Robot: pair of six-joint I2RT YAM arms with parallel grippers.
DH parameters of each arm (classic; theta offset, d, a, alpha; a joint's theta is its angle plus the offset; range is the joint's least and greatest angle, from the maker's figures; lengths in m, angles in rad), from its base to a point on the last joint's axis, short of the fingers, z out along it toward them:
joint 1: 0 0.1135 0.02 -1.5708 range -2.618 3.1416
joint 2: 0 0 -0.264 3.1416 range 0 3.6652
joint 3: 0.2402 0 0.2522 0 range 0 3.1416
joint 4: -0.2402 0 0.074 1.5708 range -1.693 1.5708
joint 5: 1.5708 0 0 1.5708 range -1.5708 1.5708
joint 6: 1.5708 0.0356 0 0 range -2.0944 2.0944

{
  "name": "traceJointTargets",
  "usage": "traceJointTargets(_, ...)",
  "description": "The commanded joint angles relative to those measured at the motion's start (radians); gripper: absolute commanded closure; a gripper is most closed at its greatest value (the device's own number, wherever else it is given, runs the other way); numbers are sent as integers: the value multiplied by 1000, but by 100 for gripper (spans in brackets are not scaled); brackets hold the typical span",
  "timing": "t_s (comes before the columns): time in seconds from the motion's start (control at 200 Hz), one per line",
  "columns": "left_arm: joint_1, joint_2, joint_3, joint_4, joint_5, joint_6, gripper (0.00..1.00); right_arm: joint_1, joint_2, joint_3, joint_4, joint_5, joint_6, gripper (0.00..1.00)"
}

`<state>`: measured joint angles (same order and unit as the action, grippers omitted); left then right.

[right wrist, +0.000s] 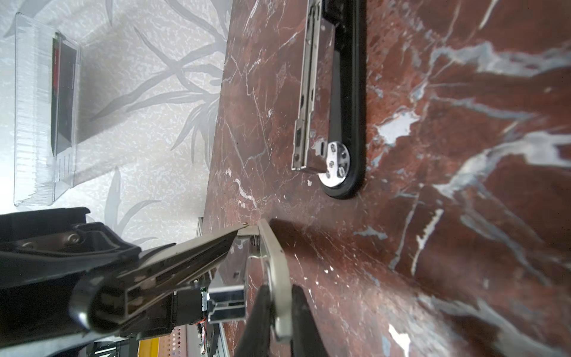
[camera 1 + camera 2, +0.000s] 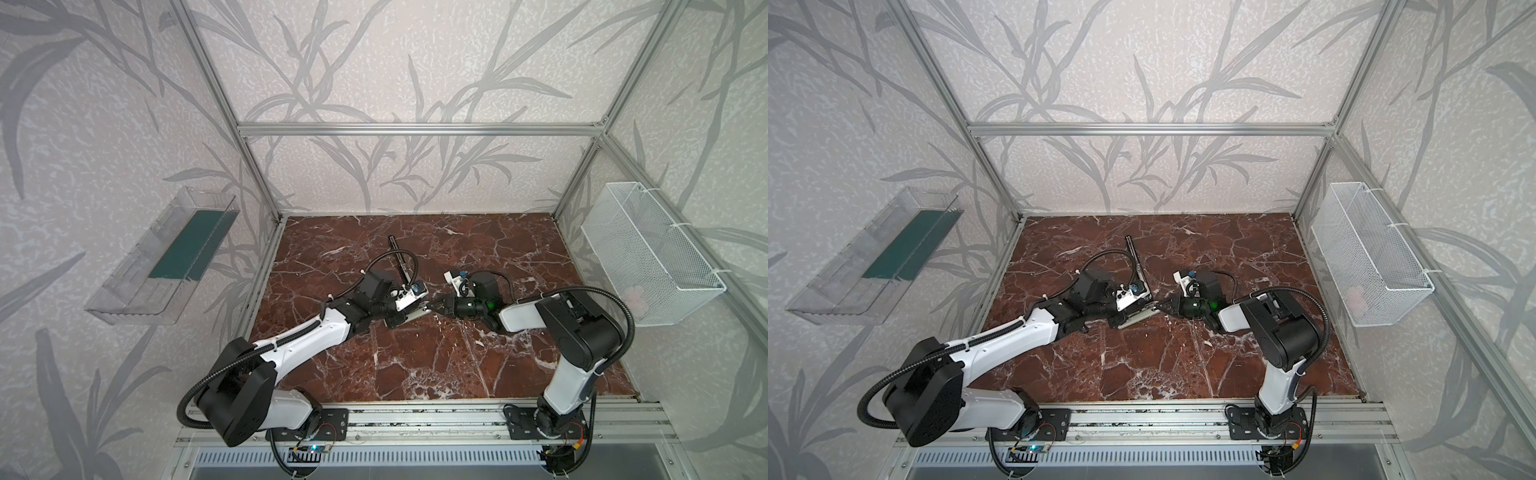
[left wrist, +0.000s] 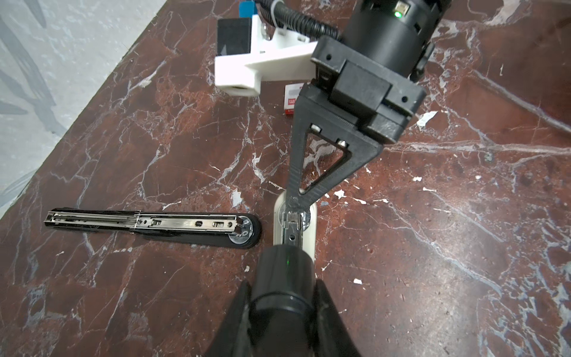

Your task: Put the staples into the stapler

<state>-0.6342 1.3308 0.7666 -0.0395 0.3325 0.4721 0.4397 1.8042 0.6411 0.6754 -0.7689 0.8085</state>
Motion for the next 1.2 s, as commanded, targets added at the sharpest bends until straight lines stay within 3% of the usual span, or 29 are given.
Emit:
traceJointTargets(0.0,14,-75,-2,139,12,-30,100,-12,-14,-2,-190,113,-62,100)
traceJointTargets(0.18,32,-131,-37,147,-35,-38,100,-30,-17,10,-362,208,-107,100)
traceJointTargets(0.4,54,-203,-95,175,-98,-74,100,-40,-18,12,-436,298,-111,100)
traceJointTargets(0.625,64,-279,-156,197,-131,-111,100,-62,13,25,-472,314,-111,100)
traceJointTargets(0.9,64,-267,-156,203,-70,-127,100,-66,35,47,-472,289,-114,100)
traceJointTargets(1.195,66,-365,-225,177,-206,-167,100,-87,51,55,-557,370,-128,100)
